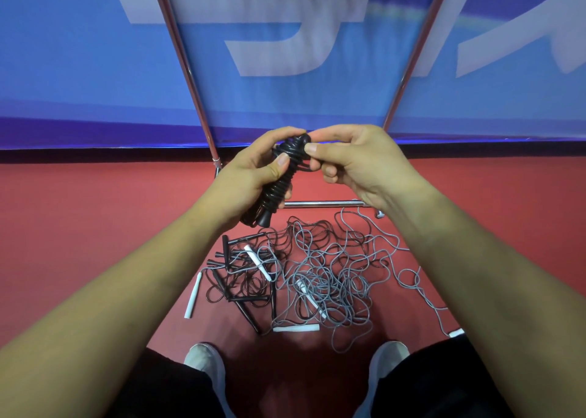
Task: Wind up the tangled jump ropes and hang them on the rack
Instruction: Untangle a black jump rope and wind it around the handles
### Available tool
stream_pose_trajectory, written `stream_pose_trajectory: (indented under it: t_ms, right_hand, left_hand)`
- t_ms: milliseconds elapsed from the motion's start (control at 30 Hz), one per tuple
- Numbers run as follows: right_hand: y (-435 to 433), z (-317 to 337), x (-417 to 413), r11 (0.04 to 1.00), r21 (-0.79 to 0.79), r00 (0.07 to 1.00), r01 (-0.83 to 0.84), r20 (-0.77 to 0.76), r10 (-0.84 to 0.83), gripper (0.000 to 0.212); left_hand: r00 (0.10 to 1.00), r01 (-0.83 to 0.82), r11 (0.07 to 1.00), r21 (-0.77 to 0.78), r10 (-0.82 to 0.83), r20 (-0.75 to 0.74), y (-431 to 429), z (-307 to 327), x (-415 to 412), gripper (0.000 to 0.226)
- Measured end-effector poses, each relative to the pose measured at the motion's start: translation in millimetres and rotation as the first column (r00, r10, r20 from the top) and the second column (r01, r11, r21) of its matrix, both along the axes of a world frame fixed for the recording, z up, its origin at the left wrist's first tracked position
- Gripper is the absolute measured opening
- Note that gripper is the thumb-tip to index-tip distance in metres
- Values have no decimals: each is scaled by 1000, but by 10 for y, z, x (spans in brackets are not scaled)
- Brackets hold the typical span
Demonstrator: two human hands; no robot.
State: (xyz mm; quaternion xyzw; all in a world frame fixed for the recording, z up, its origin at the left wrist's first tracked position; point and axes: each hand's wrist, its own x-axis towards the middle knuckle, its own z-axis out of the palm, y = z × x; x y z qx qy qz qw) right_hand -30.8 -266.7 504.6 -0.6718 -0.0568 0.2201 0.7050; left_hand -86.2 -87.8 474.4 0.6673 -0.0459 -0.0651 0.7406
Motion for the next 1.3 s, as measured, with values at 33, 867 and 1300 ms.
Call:
stream_pose_trajectory:
  t_ms: [33,867,1300]
  right_hand:
    - [3,0,-1,1000,-11,1000,5,7,-5,17]
    - [0,-21,29,959,-261,925,109,381,-1,21]
    - [-134,93,42,850,-508,813,141,549,193,5]
  left_hand:
    - [1000,0,1000,-1,0,-1,0,-4,-3,44]
    - [998,10,996,-89,-15,-53,-106,10,-36,41]
    - [970,132,975,-178,-164,-181,-52,20,-1,45]
